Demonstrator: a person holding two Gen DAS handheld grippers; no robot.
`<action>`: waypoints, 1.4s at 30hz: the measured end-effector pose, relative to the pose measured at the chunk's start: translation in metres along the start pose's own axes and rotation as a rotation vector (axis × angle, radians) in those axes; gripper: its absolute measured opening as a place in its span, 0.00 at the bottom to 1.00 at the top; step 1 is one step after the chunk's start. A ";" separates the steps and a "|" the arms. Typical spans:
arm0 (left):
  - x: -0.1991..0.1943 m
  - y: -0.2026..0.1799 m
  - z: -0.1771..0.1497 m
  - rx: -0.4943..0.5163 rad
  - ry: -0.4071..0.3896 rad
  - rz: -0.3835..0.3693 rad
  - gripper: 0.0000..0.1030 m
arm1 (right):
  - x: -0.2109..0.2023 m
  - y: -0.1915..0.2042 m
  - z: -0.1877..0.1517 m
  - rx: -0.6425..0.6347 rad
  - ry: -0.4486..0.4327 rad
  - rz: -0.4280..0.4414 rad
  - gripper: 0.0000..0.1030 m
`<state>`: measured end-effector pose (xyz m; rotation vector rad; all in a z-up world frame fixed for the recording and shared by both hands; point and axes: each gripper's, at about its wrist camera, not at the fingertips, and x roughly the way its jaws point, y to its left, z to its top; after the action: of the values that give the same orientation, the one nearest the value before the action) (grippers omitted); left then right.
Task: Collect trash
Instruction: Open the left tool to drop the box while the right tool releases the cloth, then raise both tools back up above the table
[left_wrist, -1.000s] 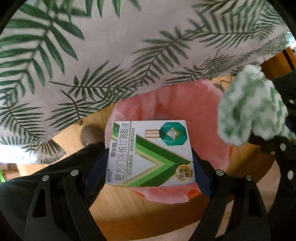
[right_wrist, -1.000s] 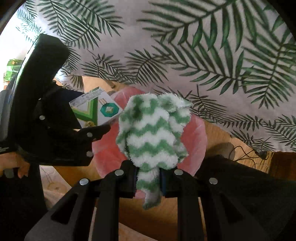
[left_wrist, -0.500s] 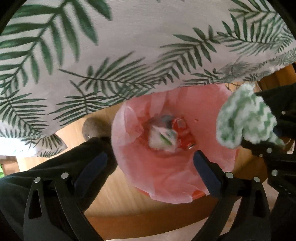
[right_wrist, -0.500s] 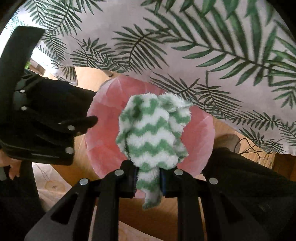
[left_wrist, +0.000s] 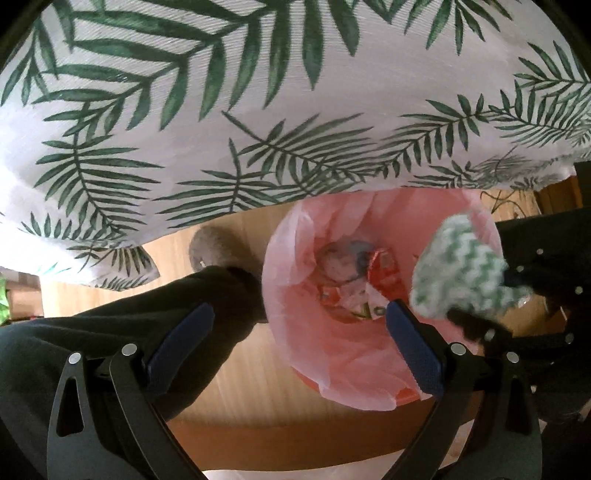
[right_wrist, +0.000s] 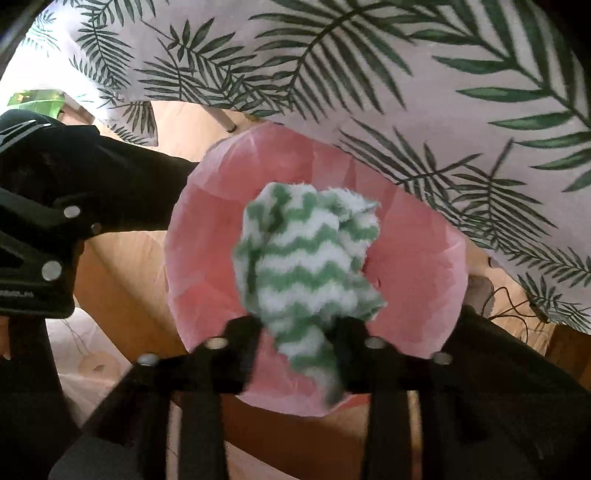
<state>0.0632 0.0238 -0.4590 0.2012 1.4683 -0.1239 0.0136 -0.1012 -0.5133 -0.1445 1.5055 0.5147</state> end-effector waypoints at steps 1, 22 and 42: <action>-0.001 0.000 0.000 -0.001 -0.003 0.004 0.94 | 0.000 0.001 0.000 -0.002 -0.001 -0.006 0.49; -0.047 -0.005 -0.020 -0.005 -0.099 0.012 0.94 | -0.081 0.011 -0.015 0.060 -0.162 -0.147 0.95; -0.244 -0.008 -0.031 0.046 -0.461 -0.073 0.94 | -0.274 0.050 -0.056 0.001 -0.501 -0.213 0.95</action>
<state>0.0070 0.0128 -0.2195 0.1441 1.0141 -0.2463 -0.0526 -0.1435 -0.2406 -0.1595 0.9873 0.3457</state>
